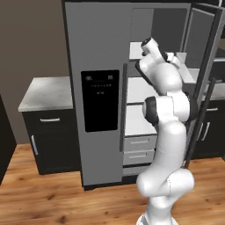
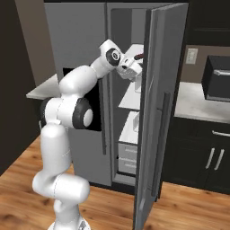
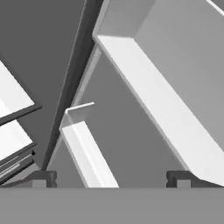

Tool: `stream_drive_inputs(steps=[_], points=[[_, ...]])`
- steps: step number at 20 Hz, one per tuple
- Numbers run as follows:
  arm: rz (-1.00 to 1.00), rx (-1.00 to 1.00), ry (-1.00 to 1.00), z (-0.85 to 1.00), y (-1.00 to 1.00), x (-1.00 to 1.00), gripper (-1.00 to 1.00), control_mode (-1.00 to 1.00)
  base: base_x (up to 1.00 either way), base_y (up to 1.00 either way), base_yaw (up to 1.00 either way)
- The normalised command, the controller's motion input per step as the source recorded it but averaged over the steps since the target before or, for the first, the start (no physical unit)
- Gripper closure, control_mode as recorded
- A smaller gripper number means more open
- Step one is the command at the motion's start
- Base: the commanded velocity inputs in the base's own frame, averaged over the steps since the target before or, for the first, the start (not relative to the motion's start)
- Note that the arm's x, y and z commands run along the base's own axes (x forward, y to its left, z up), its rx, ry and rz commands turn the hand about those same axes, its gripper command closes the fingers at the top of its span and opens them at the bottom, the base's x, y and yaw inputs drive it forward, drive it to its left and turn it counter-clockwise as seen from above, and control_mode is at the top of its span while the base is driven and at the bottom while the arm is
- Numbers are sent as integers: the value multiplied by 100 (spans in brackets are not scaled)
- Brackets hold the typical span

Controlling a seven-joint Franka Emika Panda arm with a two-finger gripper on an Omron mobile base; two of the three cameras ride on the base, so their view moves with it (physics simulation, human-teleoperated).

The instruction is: Move the hot dog bun to the plate on the dining table and place the condiment next to that plate. Then navigate to the fridge and take the sausage and place it on the plate as well.

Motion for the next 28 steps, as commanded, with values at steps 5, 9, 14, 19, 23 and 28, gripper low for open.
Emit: stream_drive_inputs(steps=[5, 9, 14, 19, 23, 28], points=[[-4, 7, -9, 0, -96, -19, -100, -100, 0, 0, 0], [-1, 7, -10, 0, -79, -20, -100, -100, 0, 0, 0], [0, 3, -20, 0, -9, -44, -100, -100, 0, 0, 0], [13, 0, -8, 3, 66, -62, -100, -100, 0, 0, 0], [19, 0, 0, 14, 84, -67, -100, -100, 0, 0, 0], [22, 0, 0, 15, 71, -84, -100, -100, 0, 0, 0]])
